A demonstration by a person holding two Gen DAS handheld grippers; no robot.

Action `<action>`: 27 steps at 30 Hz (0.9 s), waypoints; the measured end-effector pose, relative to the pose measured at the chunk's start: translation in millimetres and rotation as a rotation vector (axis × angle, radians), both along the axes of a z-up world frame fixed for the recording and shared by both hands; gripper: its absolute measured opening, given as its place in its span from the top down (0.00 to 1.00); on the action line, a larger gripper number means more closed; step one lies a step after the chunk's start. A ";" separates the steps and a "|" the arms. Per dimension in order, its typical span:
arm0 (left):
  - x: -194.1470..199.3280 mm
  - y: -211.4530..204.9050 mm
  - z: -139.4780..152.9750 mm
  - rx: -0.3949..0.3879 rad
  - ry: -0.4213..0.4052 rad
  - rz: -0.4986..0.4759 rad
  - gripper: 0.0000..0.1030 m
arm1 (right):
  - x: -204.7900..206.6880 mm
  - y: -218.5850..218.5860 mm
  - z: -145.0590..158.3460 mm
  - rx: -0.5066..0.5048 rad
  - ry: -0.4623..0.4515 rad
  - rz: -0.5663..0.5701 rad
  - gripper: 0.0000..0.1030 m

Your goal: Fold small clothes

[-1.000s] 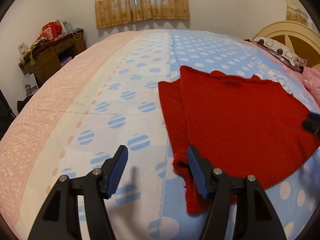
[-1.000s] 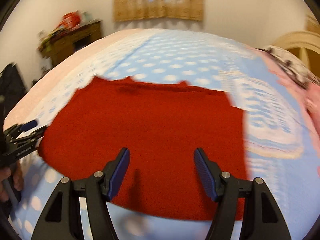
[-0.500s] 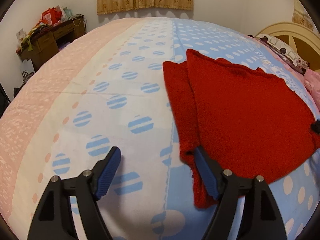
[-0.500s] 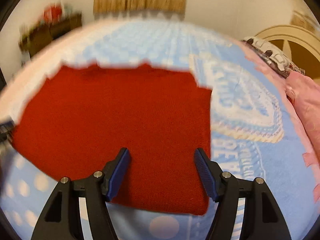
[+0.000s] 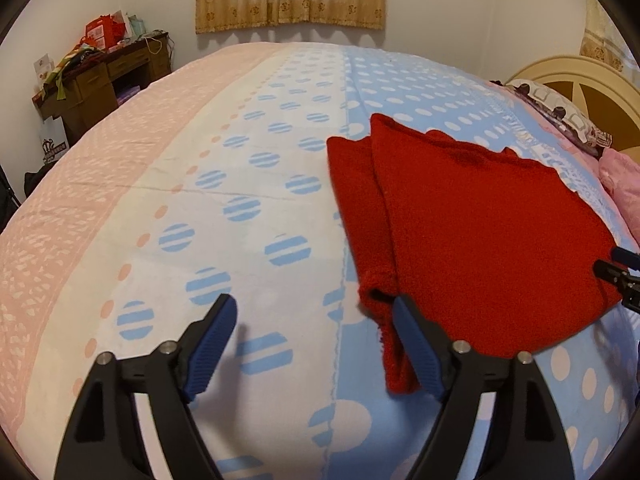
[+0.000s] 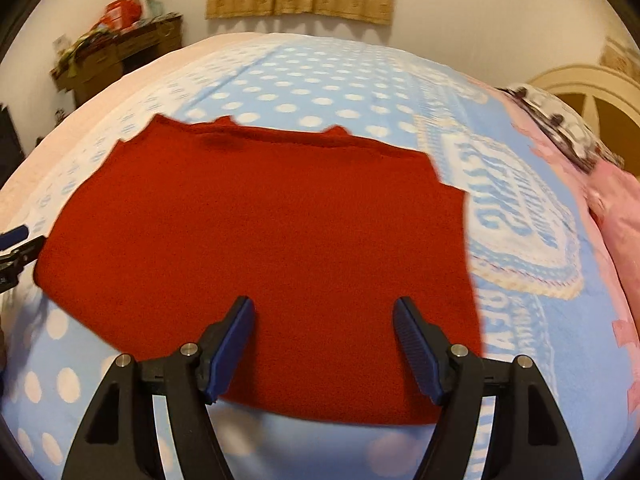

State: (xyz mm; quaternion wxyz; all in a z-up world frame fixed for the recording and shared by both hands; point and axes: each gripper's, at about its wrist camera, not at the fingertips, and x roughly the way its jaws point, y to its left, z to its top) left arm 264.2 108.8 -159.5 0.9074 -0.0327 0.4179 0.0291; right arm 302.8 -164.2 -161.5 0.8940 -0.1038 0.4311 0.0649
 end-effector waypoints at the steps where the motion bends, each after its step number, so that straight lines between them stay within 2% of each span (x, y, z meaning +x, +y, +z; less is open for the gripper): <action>1: 0.1 0.3 0.2 0.001 0.001 0.000 0.13 | 1.6 8.8 -2.5 -0.007 0.012 0.020 0.30; 3: -0.6 0.6 0.8 0.006 0.006 -0.003 0.13 | 4.1 25.6 -7.8 -0.031 0.030 0.045 0.30; 5: -2.4 1.7 2.4 0.014 0.007 -0.009 0.13 | 0.0 43.0 -7.7 -0.055 0.008 0.080 0.30; 8: -4.5 4.0 5.0 0.042 0.006 -0.019 0.09 | -7.2 60.4 -7.7 -0.052 0.006 0.127 0.30; 16: -0.5 15.3 16.4 0.079 -0.004 -0.023 0.09 | -13.3 76.8 -9.4 -0.054 0.000 0.155 0.30; 23: 12.9 22.2 25.8 0.144 -0.021 -0.024 0.08 | -31.4 104.8 -1.1 -0.054 -0.031 0.239 0.30; 27: 23.1 24.6 24.0 0.154 -0.012 -0.028 0.08 | -42.6 125.1 -2.3 -0.064 -0.038 0.296 0.30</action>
